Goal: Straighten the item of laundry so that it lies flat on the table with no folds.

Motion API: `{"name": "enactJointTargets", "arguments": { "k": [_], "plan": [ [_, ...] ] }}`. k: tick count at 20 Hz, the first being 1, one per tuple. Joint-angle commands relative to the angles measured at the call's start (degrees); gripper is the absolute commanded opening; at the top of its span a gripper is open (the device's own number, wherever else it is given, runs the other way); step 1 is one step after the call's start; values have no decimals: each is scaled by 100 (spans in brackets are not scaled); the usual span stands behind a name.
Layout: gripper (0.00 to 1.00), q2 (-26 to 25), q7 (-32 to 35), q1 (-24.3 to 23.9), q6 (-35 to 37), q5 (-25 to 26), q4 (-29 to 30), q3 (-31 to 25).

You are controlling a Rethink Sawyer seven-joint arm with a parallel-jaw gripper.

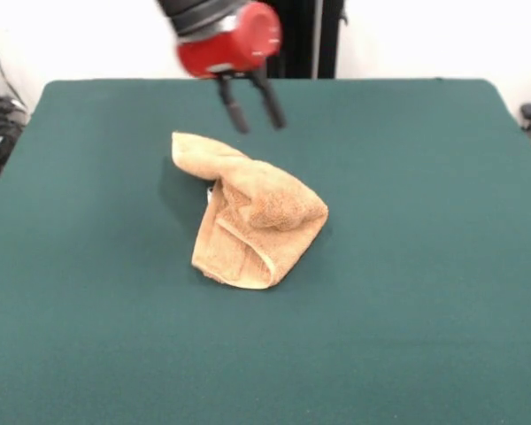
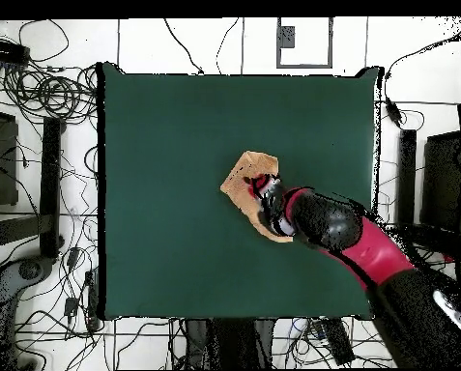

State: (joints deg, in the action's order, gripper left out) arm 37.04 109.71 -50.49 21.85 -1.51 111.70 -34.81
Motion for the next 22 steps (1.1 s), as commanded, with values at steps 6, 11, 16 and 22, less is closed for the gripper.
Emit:
{"name": "enactJointTargets", "arguments": {
  "k": [6,11,16,22],
  "plan": [
    [100,-1563,-2081,-1754,543,1570,-180,-1575],
    [100,-1948,-1854,-2056,141,2388,-303,-1515],
    [100,-2491,-569,-1813,-1784,3410,-217,-1178],
    [100,-2681,393,-1294,-3168,3970,-206,-700]
  ]
}}
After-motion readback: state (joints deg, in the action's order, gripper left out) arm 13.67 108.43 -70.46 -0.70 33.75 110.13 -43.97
